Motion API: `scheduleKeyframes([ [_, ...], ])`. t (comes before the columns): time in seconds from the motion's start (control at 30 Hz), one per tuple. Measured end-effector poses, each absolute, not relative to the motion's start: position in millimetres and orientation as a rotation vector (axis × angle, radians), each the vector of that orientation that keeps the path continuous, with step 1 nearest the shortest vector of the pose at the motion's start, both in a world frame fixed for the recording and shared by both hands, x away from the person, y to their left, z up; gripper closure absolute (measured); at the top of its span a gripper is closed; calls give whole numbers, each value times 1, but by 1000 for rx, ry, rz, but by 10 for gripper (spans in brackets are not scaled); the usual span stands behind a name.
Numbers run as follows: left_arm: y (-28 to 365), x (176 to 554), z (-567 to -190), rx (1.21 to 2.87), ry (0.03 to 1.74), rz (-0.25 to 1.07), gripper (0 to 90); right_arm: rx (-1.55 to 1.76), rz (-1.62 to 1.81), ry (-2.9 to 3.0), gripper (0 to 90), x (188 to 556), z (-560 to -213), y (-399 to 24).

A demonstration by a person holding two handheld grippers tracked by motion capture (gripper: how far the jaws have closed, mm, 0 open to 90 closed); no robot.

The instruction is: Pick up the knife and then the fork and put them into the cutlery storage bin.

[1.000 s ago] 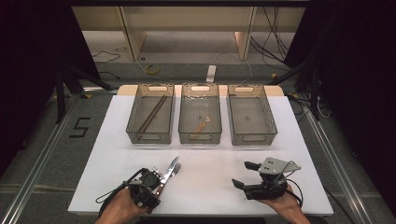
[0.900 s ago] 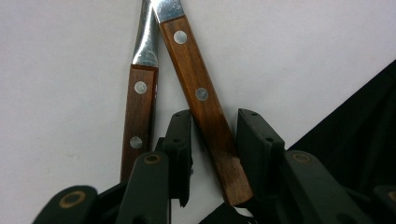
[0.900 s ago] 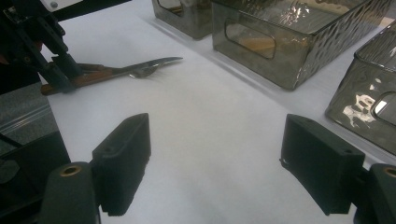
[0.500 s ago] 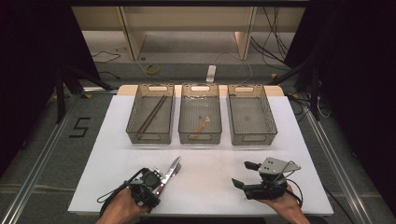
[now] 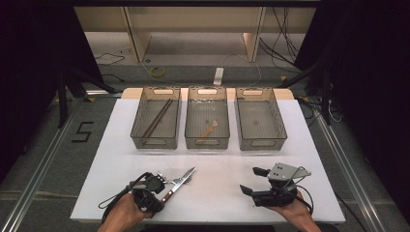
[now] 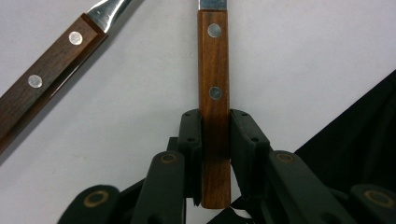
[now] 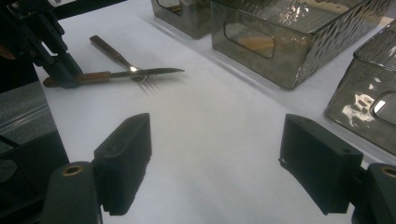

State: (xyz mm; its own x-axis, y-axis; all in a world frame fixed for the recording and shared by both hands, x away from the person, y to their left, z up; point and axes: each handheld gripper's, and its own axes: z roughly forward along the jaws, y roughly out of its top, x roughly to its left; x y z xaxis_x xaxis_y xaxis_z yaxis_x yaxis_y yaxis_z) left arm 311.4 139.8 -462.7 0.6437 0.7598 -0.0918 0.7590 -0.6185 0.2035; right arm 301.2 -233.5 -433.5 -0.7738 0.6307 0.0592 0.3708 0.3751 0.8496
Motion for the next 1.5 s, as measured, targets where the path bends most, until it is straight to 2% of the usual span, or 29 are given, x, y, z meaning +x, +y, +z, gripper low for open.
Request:
scheduleKeyframes([
  [0.57, 140, 310, -453, 2605, 1170, 19, 754, 877, 1367, 2357, 258, 301, -432, -234],
  [0.77, 139, 310, -446, 2599, 1121, -12, 754, 841, 1391, 2361, 256, 298, -430, -230],
  [1.0, 125, 312, -434, 2593, 1023, -78, 754, 716, 1397, 2389, 250, 290, -425, -213],
  [1.5, 77, 323, -426, 2688, 848, -116, 753, 356, 1227, 2474, 251, 275, -422, -167],
])
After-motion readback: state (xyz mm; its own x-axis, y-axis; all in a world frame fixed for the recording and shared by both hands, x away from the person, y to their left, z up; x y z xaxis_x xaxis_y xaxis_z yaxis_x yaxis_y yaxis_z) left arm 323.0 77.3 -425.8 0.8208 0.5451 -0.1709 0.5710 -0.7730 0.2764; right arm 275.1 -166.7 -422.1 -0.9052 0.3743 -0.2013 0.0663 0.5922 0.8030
